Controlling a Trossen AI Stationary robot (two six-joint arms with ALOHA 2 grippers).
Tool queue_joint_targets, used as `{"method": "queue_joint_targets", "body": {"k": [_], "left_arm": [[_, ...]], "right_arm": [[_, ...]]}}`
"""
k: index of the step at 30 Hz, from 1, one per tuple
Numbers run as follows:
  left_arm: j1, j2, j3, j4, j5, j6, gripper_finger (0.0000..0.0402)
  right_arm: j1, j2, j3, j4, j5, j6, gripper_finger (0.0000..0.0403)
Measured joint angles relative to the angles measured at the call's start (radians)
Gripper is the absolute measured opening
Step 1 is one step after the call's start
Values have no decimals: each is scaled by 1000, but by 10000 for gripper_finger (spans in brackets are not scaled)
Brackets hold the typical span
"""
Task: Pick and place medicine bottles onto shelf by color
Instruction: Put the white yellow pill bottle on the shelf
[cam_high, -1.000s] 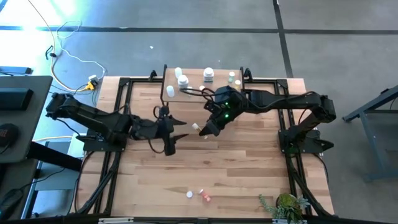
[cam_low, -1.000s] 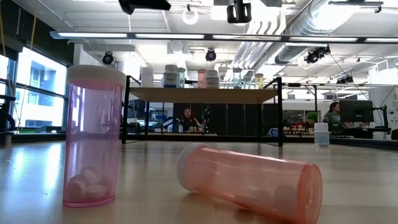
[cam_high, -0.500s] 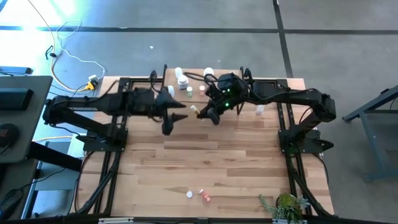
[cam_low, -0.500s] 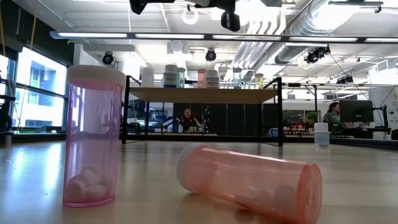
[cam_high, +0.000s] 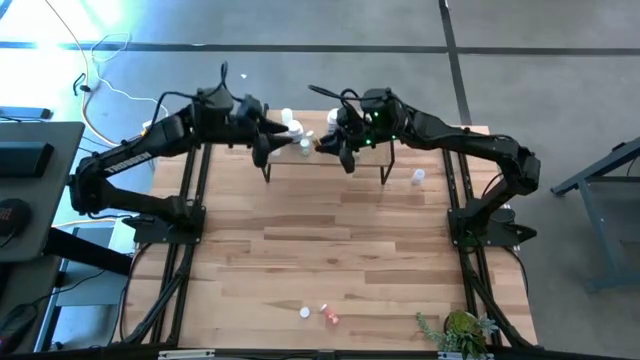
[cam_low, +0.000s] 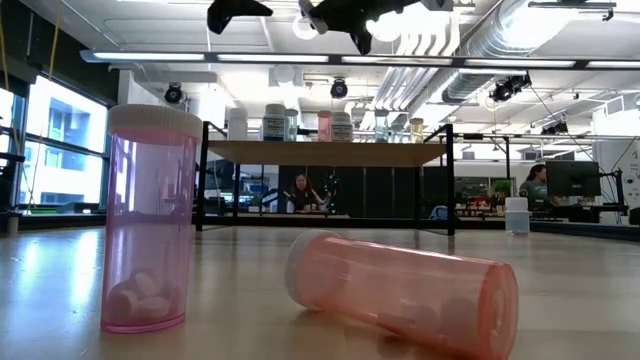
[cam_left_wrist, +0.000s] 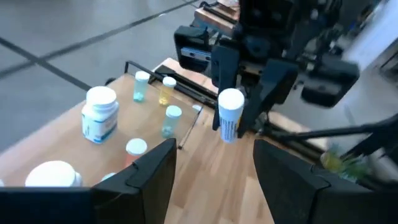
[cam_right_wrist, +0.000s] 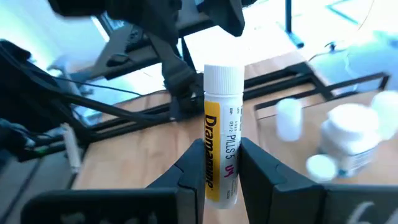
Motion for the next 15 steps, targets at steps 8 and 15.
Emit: {"method": "queue_joint_targets", "body": {"k": [8,15], "left_arm": [[107,50,8,4,131,-131,202],[106,122,8,7,137,-141,202]], "right_arm": [[-17,34,1,-6,-2,-104,57],[-27,75,1,-54,-1,-143,57]]}}
